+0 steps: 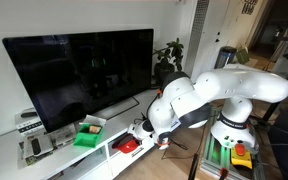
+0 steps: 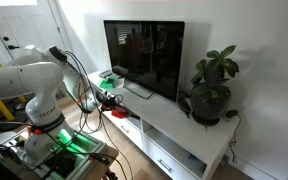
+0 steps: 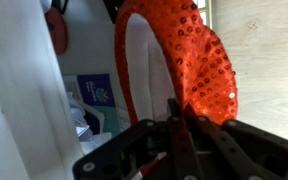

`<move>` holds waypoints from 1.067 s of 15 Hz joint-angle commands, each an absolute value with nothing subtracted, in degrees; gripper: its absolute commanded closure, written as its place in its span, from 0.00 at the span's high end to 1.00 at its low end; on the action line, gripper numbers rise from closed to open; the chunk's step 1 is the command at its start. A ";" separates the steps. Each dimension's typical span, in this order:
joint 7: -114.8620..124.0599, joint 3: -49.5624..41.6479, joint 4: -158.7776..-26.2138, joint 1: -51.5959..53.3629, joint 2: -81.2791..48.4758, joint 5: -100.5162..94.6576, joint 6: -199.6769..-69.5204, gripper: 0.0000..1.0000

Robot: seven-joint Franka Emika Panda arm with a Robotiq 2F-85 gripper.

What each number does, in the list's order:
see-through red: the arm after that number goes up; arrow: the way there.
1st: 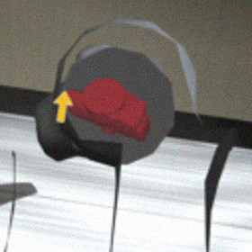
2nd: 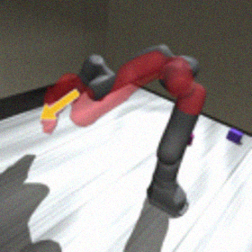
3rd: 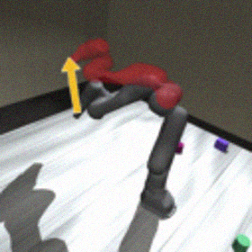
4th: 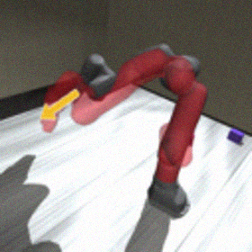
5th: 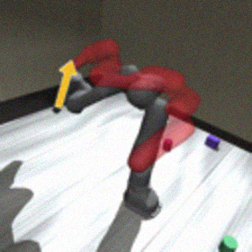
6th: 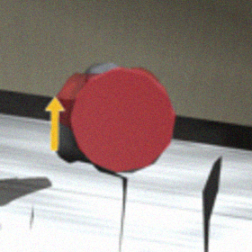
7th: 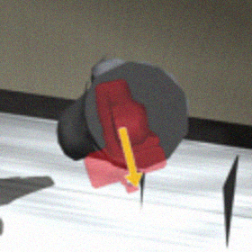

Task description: Place the orange hat in the middle shelf of the television stand

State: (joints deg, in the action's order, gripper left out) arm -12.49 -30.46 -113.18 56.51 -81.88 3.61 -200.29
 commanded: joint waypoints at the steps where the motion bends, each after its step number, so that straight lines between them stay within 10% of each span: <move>1: -12.06 -34.07 -112.71 62.32 -85.57 8.33 -201.49 0.01; 16: -12.57 -33.59 -118.08 65.87 -83.67 6.28 -200.42 0.05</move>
